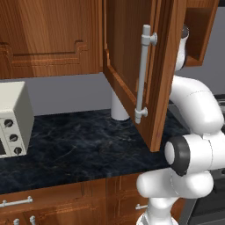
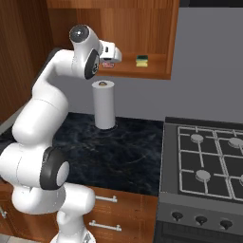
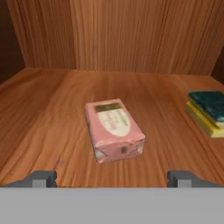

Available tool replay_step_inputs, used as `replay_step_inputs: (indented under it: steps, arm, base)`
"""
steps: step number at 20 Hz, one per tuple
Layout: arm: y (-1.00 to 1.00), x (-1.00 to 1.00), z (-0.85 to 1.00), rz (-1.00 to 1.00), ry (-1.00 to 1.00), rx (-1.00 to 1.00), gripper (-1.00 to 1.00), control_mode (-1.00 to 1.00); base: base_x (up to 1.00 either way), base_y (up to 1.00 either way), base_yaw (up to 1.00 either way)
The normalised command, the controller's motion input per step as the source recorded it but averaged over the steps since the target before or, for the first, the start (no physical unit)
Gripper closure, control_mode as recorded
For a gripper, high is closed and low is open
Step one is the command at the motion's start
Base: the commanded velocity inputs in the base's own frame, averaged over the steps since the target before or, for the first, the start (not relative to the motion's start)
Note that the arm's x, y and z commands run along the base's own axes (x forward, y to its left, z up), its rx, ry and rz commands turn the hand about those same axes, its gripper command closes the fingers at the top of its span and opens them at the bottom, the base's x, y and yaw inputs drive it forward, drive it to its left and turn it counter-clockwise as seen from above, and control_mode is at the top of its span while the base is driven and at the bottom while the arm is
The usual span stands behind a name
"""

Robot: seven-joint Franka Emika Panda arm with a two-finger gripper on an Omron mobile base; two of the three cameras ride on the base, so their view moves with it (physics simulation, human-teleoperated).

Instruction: Locate and retrieve the bar soap and sponge from the cabinet. Place them next to the sink.

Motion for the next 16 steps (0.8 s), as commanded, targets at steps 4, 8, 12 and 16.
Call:
replay_step_inputs:
  steps: [4, 8, 12, 16]
  arm:
    - [-0.03, 0.42, -0.06, 0.0, 0.0, 0.0, -1.0, -1.0]
    - [-0.09, 0.34, -0.08, 0.0, 0.0, 0.0, -1.0, -1.0]
    - [-0.02, 0.16, -0.15, 0.0, 0.02, 0.0, -1.0, -1.0]
    - [0.0, 0.05, -0.18, 0.01, 0.04, 0.0, -1.0, -1.0]
  base:
    - [0.0, 0.0, 0.0]
    - [0.0, 0.0, 0.0]
    - [0.0, 0.0, 0.0]
    - [0.0, 0.0, 0.0]
